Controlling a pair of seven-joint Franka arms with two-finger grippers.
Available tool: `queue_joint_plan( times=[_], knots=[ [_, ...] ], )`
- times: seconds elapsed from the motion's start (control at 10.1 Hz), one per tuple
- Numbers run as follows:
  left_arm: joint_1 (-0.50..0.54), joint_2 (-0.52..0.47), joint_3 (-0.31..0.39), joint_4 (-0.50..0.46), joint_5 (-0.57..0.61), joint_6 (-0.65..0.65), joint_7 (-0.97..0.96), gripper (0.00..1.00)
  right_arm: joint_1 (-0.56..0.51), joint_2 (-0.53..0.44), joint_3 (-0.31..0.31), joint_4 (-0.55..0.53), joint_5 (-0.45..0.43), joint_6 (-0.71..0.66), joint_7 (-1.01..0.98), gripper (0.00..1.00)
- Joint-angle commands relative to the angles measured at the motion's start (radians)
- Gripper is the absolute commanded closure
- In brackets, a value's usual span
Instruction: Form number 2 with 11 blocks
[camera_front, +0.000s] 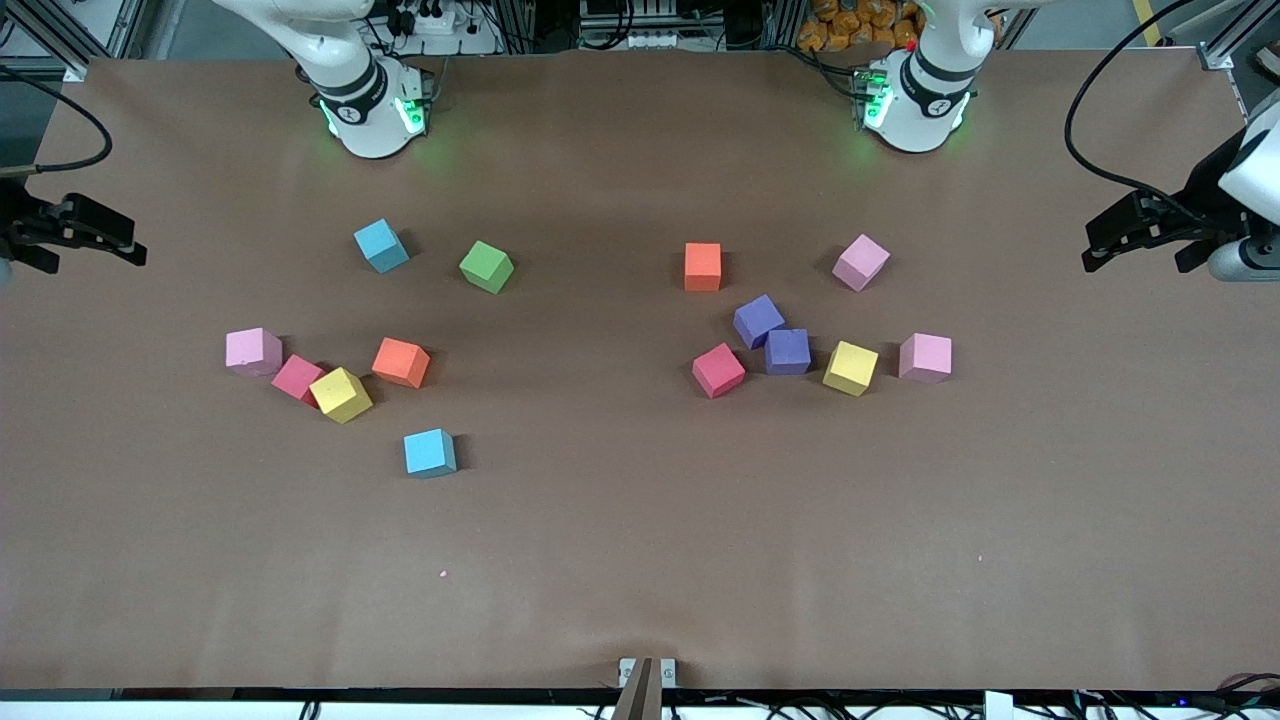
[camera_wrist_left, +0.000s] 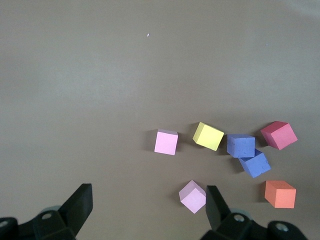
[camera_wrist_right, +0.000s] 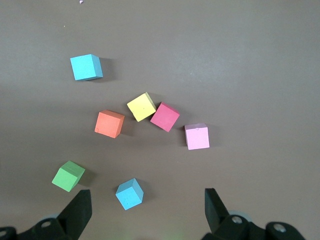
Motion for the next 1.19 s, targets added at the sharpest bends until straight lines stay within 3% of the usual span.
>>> queue_joint_plan(
  times=[0.0, 0.3, 0.6, 0.79, 1.09],
  knots=[
    [0.002, 0.006, -0.005, 0.016, 0.021, 0.000, -0.008, 0.00, -0.007, 0.006, 0.005, 0.019, -0.002, -0.013, 0.003, 0.00],
    [0.000, 0.039, -0.003, 0.015, 0.023, 0.004, -0.028, 0.00, -0.005, 0.006, 0.005, 0.017, -0.006, -0.013, 0.003, 0.00],
    [-0.004, 0.153, -0.008, 0.016, 0.008, 0.006, -0.030, 0.00, 0.006, 0.008, 0.006, 0.012, -0.004, -0.013, 0.012, 0.00],
    [-0.021, 0.219, -0.015, -0.023, -0.041, 0.088, -0.045, 0.00, 0.006, 0.008, 0.008, 0.008, -0.004, -0.013, 0.014, 0.00],
    [-0.139, 0.266, -0.025, -0.114, -0.055, 0.226, -0.262, 0.00, 0.007, 0.018, 0.009, -0.004, -0.004, -0.012, 0.012, 0.00]
  ],
)
